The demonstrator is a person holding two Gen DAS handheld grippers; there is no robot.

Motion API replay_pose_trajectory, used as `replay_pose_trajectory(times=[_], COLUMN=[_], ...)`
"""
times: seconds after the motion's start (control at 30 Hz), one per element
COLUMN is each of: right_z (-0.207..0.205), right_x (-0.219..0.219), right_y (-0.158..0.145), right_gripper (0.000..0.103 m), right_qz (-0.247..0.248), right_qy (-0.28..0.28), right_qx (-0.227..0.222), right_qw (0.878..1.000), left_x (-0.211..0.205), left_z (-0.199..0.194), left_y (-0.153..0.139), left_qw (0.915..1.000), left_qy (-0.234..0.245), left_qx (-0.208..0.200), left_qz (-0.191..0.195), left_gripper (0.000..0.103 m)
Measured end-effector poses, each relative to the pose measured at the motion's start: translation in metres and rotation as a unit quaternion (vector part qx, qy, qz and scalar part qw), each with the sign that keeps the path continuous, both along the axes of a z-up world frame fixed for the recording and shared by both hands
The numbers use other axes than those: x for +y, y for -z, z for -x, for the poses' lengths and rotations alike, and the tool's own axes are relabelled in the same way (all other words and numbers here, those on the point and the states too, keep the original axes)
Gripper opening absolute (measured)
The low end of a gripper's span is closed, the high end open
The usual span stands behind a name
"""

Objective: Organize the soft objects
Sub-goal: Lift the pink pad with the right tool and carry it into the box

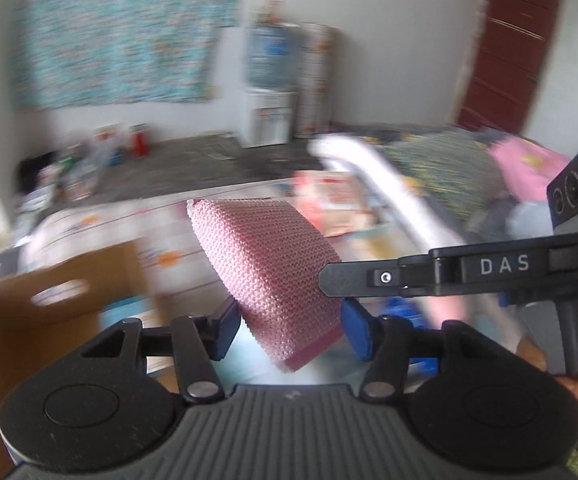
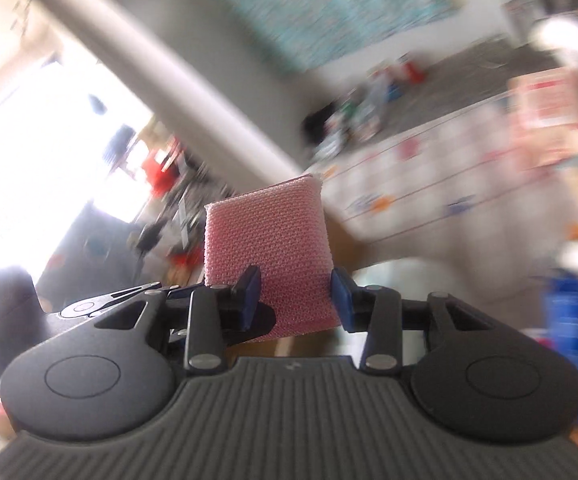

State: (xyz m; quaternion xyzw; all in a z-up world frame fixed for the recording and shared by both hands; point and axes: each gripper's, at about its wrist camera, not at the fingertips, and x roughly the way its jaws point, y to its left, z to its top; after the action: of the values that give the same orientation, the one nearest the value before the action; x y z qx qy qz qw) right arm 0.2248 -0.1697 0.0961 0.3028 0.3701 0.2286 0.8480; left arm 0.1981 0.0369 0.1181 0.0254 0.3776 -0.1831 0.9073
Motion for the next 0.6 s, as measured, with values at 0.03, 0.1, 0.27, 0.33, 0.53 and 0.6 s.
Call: replay_pose_trajectory(times=[0.03,0.1,0.27,0.33,0.53,0.6], right_z=[-0.01,-0.029,-0.071,-0.087,-0.139,-0.154], right_x=[0.022,0.063,0.156,0.185,0.242,0.255], right_y=[0.0,0.003,0.018,0.027,0.066,0.084], right_gripper=[0.039,0.039,0.04,0.04,0.04,0.04], right_qz=[0.003,0.009,0.054,0.074,0.131,0.148], right_qy=[-0.018,-0.051,-0.102,-0.112,-0.118,-0.114], right_qx=[0.004,0.017,0.057,0.075,0.117,0.131], right_qw=[1.0,0.999,0.992,0.988,0.977,0.974], left_x=[0.016,0.048,0.104,0.124,0.172,0.182], left_z=[-0.002,-0.007,-0.036,-0.05,-0.103,-0.112], left_y=[0.003,0.011,0.041,0.053,0.097,0.117], left_qw=[0.9998,0.9984,0.9932,0.9911,0.9825,0.9772], left_qy=[-0.019,-0.053,-0.1,-0.109,-0.128,-0.138], left_qx=[0.005,0.02,0.059,0.074,0.132,0.156], left_qz=[-0.001,-0.001,-0.009,-0.018,-0.03,-0.039], left_gripper=[0.055,0.055,0.056,0.056,0.057,0.056])
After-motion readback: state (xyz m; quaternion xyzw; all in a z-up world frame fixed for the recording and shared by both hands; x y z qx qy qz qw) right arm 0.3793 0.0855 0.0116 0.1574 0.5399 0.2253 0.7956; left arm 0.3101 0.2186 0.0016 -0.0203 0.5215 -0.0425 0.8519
